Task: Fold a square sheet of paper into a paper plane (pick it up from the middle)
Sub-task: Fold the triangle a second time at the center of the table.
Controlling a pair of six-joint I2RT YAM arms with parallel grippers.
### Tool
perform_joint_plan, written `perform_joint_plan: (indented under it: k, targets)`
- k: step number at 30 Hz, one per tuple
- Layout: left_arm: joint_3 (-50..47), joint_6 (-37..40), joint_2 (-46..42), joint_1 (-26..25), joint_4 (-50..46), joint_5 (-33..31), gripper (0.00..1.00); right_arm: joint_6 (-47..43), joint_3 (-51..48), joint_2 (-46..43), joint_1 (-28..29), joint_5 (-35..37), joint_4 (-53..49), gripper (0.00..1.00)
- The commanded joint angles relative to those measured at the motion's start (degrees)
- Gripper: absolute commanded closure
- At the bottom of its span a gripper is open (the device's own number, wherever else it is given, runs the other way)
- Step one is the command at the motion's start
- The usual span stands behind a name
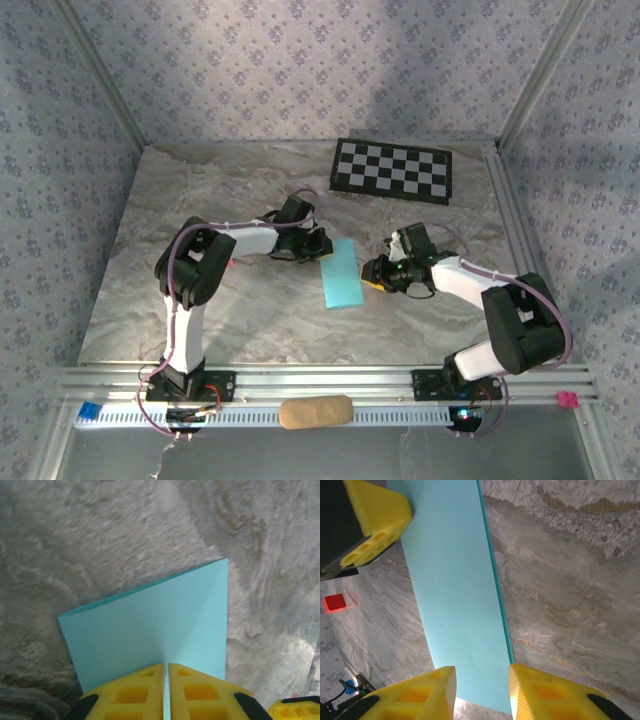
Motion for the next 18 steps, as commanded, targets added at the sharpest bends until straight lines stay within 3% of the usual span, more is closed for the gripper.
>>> perform_joint_plan:
  k: [1, 6, 18]
  targets:
    - [-2.45, 1.05, 0.71, 0.44, 2.13, -0.11, 0.88, 0.66, -0.68, 1.73, 0.18, -2.18, -0.12, 0.64]
    - [-4.63, 2.32, -0.28, 0.78, 4.17, -0.21, 0.88, 0.75, -0.47, 3.0, 0.18, -4.05, 0.75, 0.57]
    - [-3.83, 4.23, 0.71, 1.05, 5.43, 2.07, 0.88, 1.61, 2.1, 7.27, 0.43, -9.93, 3.54, 0.56]
